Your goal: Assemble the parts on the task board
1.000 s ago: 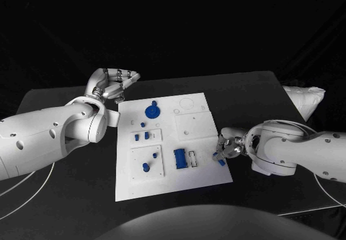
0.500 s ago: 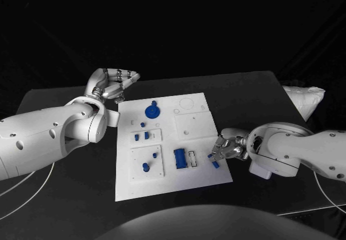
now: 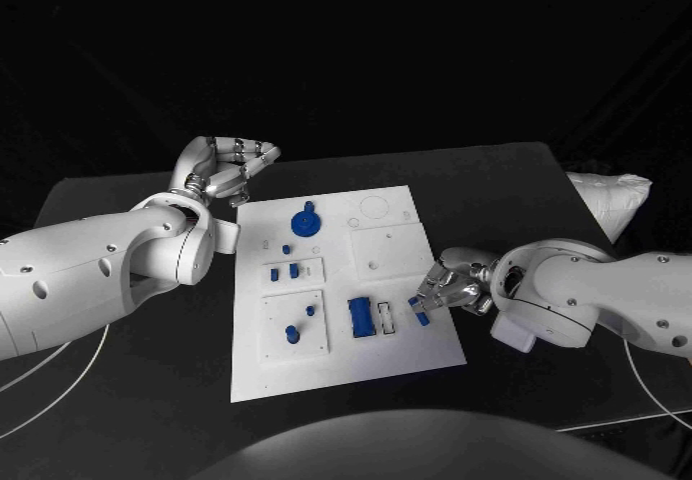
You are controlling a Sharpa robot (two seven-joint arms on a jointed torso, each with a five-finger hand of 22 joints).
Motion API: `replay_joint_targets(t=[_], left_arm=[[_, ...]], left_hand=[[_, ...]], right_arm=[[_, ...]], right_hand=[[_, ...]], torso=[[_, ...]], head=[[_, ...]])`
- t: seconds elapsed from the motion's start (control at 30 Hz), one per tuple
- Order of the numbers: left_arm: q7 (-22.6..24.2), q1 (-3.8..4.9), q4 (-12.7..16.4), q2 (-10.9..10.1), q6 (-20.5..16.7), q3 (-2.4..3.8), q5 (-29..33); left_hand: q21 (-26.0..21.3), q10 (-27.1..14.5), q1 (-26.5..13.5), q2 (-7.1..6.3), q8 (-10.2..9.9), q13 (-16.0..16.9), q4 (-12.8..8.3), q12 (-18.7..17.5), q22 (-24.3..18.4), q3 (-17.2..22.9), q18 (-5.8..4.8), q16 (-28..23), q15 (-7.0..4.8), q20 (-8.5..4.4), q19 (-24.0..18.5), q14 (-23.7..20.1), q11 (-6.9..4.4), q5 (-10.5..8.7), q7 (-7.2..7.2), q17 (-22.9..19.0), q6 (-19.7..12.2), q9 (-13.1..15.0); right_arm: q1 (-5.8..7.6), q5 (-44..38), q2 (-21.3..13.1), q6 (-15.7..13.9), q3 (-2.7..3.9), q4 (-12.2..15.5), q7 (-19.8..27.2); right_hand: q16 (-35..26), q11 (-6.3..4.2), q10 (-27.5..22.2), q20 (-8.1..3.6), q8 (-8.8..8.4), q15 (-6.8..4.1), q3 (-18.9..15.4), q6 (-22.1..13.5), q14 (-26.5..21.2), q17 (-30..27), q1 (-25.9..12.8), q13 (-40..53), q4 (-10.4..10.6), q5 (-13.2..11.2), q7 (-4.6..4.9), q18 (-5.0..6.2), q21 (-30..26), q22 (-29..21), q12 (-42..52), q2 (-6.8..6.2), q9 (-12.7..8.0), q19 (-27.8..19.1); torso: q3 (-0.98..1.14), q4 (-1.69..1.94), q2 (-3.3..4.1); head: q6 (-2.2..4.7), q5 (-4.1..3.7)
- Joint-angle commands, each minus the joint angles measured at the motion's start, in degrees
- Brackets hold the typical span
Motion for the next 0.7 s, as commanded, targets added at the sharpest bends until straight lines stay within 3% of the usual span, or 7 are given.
replay_joint_targets(t=[0.03, 0.3, 0.7], left_arm=[[0.2, 0.00, 0.1, 0.1, 0.8, 0.04, -0.3], [0.2, 0.00, 0.0, 0.3, 0.8, 0.04, -0.3], [0.2, 0.00, -0.2, 0.4, 0.9, 0.04, -0.3]], left_hand=[[-0.1, -0.1, -0.1, 0.43, -0.2, 0.0, -0.1, -0.2, 8.2, -0.4, 0.65, -0.2, 0.05, -0.16, -0.1, -0.3, 0.16, 0.36, 0.02, -0.1, -0.2, 0.0], [-0.1, -0.1, -0.1, 0.43, -0.2, 0.0, -0.1, -0.2, 8.2, -0.4, 0.65, -0.2, 0.05, -0.16, -0.1, -0.3, 0.16, 0.36, 0.02, -0.1, -0.2, 0.0], [-0.2, -0.1, -0.1, 0.62, -0.2, 0.0, -0.1, -0.3, 8.2, -0.5, 0.65, -0.3, 0.05, -0.16, -0.1, -0.3, 0.16, 0.36, 0.02, -0.1, -0.2, 0.0]], right_arm=[[0.44, 5.2, 0.2, -1.6, -0.02, -0.1, 2.3], [1.94, 14.2, 1.2, -1.0, -0.02, -0.9, 2.6], [2.32, 19.2, 3.1, 3.3, -0.02, -2.7, -0.4]], right_hand=[[0.2, -0.24, 6.0, -0.45, 0.13, -0.37, 1.7, 0.6, 6.0, 15.1, 0.0, 15.0, -1.4, 0.3, -0.25, -0.81, 0.3, 15.1, 0.1, 0.74, 0.0, 6.1], [0.2, -0.19, 6.0, -0.47, 0.08, -0.33, 1.8, 0.8, 6.0, 15.1, -0.1, 15.0, -1.4, 0.4, -0.20, -0.81, 0.3, 15.1, 0.1, 0.74, -0.2, 6.1], [0.2, -0.15, 6.0, -0.47, 0.03, -0.28, 1.8, 1.0, 6.0, 15.1, -0.2, 15.0, -1.3, 0.4, -0.18, -0.81, 0.3, 15.1, 0.1, 0.73, -0.3, 6.1]], torso=[[-0.01, 0.01, 0.01], [-0.03, 0.01, -0.04], [-0.06, -0.01, -0.05]], head=[[0.01, 0.01], [0.01, -0.09], [0.01, -0.13]])
